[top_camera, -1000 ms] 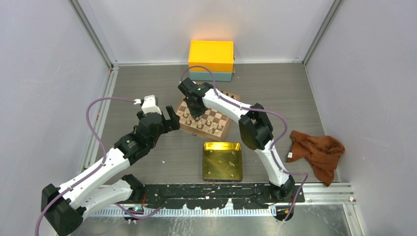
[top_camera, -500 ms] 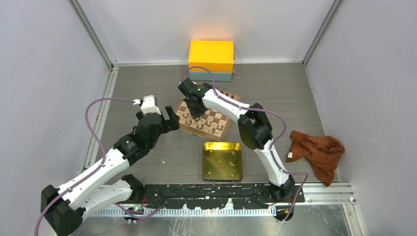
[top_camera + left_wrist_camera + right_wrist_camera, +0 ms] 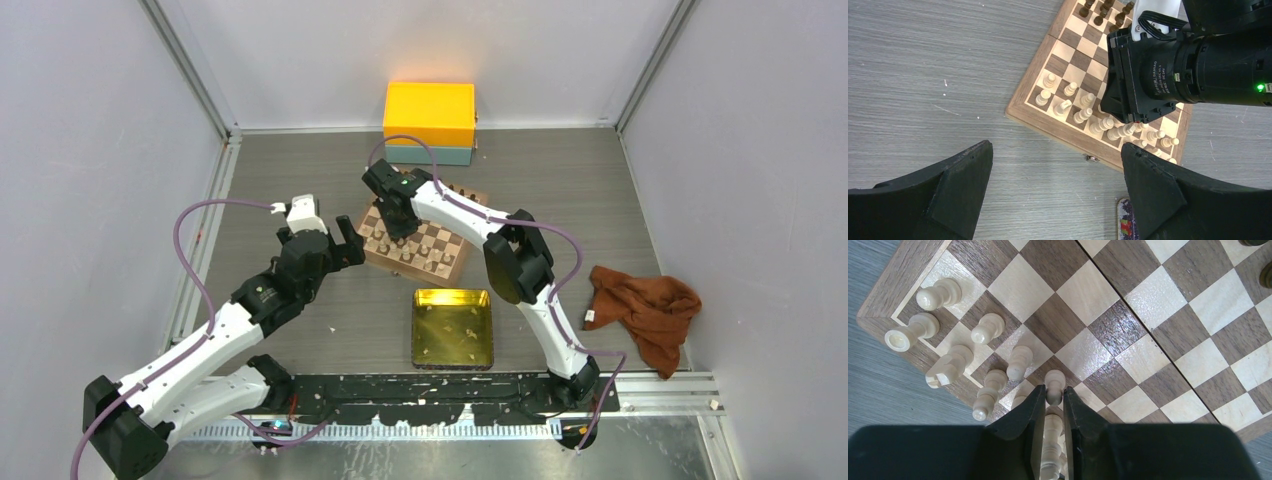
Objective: Set up the chess pieces on the board
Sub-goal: Place the chess piece on the chessboard.
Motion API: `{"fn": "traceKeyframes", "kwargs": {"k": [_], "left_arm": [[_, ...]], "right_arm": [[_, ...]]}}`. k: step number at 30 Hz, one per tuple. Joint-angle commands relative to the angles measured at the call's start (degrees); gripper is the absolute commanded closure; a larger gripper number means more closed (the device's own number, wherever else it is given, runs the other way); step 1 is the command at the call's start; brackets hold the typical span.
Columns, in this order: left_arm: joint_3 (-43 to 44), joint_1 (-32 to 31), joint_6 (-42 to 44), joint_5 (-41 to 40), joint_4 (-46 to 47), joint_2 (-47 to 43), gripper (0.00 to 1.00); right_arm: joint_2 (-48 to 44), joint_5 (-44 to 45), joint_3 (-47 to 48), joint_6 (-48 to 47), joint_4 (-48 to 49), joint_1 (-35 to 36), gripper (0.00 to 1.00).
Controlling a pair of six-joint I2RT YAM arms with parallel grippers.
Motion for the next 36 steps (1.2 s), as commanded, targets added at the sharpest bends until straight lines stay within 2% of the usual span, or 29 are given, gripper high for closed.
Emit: {"fn": "traceKeyframes", "kwargs": {"k": [1, 19, 36], "left_arm": [[0.2, -0.2, 0.6, -1.6, 1.5, -0.8, 0.00], [1.0, -0.2, 0.5, -1.8, 0.4, -1.1, 0.00], [3.8, -0.2, -1.0, -1.7, -4.8, -3.7, 0.00]], "right_arm": [[-0.2, -0.6, 1.5, -0.7, 1.0, 0.3, 0.74], [-2.7, -0.1, 1.9, -1.1, 0.7, 0.3, 0.71], [-8.9, 0.3, -0.1, -1.3, 1.6, 0.6, 0.66]]}}
